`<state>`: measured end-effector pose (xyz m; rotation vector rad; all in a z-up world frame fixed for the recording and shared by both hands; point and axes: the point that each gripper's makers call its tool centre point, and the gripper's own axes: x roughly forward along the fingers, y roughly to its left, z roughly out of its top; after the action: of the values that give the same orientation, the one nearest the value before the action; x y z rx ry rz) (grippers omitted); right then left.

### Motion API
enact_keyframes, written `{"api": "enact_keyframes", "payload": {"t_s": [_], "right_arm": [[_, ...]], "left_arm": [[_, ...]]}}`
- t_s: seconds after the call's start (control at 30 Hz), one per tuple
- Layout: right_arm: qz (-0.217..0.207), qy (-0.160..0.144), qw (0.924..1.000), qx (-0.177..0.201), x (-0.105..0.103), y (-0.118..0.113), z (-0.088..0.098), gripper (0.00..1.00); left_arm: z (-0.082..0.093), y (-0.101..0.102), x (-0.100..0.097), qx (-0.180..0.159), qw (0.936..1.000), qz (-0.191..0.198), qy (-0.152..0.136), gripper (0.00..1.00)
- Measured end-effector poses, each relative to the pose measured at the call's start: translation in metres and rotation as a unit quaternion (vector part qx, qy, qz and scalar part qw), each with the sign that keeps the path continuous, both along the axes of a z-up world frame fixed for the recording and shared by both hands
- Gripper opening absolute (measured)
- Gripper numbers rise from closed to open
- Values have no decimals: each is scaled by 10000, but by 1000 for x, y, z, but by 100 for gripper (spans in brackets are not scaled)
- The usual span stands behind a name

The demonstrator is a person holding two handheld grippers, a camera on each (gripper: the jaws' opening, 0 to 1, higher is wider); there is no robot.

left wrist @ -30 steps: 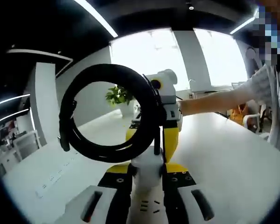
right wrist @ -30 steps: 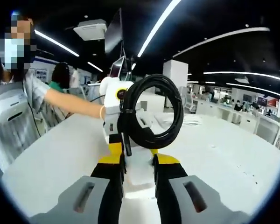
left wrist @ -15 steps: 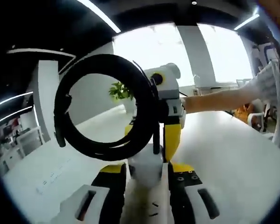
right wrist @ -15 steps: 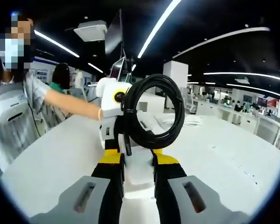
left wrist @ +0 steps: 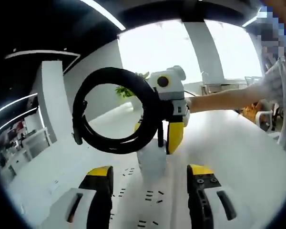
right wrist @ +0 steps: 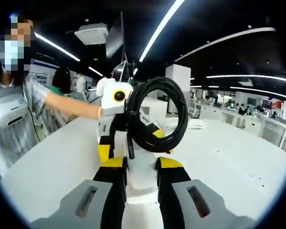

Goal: Straighten the power strip on the desk, plug the charger into it

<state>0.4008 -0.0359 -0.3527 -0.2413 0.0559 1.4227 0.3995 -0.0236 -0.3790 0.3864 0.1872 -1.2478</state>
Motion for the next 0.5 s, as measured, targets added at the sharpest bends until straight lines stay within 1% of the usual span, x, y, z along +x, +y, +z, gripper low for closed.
{"api": "enact_keyframes", "payload": {"t_s": [0.03, 0.1, 0.13, 0.2, 0.23, 0.27, 0.33, 0.5], "right_arm": [[-4, -1, 10000, 13, 0, 0, 0, 22], [-5, -24, 10000, 21, -1, 0, 0, 22], [-10, -44, 10000, 22, -1, 1, 0, 22], [-24, -97, 9999, 28, -2, 1, -1, 22], [-31, -117, 9999, 36, -3, 1, -1, 22], [-40, -127, 9999, 48, -3, 1, -1, 22], [-72, -143, 9998, 68, -2, 1, -1, 22], [-120, -181, 9998, 39, -3, 1, -1, 22]], "left_arm": [[1, 4, -1, 50, 10000, 9, -22, 74], [3, 13, 0, 173, 9998, 88, -59, 87], [6, 18, 1, 219, 9996, 134, -130, 93], [12, 28, 3, 244, 9992, 214, -246, 99], [18, 34, 9, 227, 9984, 354, -367, 99], [19, 41, 12, 282, 9977, 495, -380, 99], [23, 51, 18, 351, 9960, 625, -539, 99], [22, 71, 26, 645, 9933, 811, -504, 99]]}}
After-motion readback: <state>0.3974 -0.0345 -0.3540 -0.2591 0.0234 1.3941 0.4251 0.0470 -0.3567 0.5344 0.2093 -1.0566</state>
